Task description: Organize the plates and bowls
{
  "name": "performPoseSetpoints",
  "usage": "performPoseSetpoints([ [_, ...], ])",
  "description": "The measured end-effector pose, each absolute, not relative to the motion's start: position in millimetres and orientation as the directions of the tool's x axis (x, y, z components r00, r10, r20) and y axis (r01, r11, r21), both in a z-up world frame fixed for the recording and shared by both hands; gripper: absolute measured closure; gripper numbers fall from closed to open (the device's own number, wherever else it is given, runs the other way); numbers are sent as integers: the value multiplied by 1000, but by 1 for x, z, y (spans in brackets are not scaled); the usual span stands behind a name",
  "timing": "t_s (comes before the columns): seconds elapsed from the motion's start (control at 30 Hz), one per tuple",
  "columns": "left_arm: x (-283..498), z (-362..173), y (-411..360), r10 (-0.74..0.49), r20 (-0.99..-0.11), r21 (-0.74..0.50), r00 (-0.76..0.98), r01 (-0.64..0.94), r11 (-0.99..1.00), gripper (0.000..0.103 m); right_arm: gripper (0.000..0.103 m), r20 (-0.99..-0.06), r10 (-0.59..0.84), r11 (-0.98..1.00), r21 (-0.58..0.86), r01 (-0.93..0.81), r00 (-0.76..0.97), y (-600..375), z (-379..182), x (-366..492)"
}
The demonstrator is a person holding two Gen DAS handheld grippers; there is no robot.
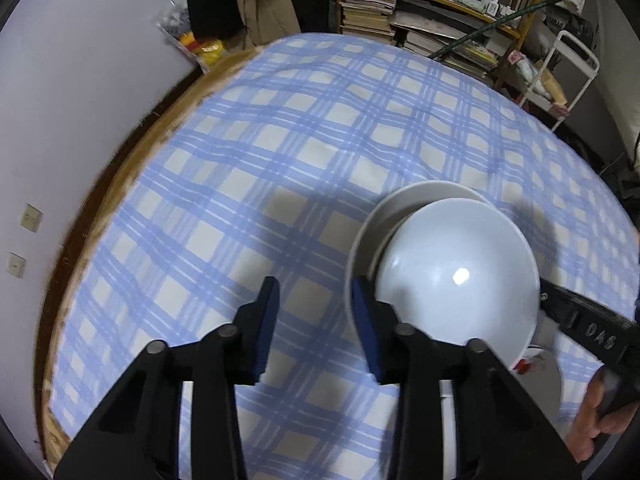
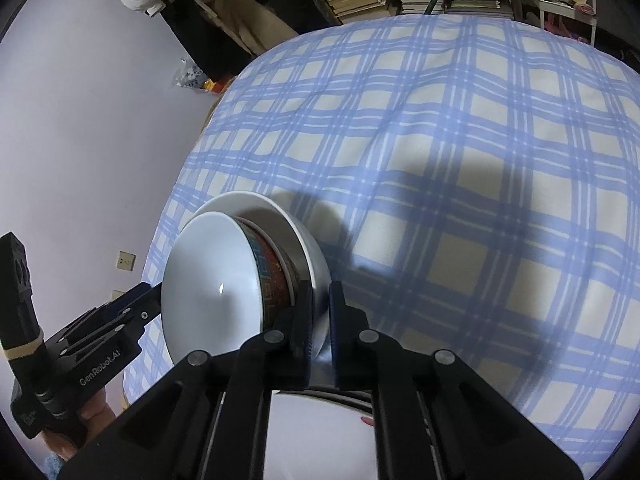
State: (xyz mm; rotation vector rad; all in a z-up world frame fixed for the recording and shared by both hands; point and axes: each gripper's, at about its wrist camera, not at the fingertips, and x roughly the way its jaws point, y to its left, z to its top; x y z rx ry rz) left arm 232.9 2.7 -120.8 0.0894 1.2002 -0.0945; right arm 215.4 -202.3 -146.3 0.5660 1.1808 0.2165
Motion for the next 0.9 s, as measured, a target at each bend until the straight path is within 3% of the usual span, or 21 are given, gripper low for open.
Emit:
performPoseSetpoints([
  [0.07, 237, -123, 7, -74, -941, -40, 330, 108, 993, 81, 94, -817, 433, 848, 512, 134, 380, -201, -145, 215],
  [0.23, 244, -135, 15, -142, -953, -123, 268, 87, 989, 82, 94, -836, 405, 863, 483, 147, 370, -195, -142, 219],
  [0.7, 245, -136, 10, -97, -958, -78, 269, 82, 994, 83, 93, -842, 407, 859, 485, 165, 355, -196, -144, 225],
  [0.77, 245, -136, 9, -106, -957, -87, 270, 81, 993, 87, 92, -842, 407, 858, 485, 167, 354, -196, -144, 225],
  [0.83, 244, -135, 7, -140, -954, -121, 266, 86, 989, 101, 92, -844, 402, 862, 480, 165, 355, -196, -144, 225],
  [0.9, 244, -134, 3, -112, -957, -90, 268, 95, 991, 102, 92, -853, 383, 872, 461, 167, 356, -195, -141, 226],
])
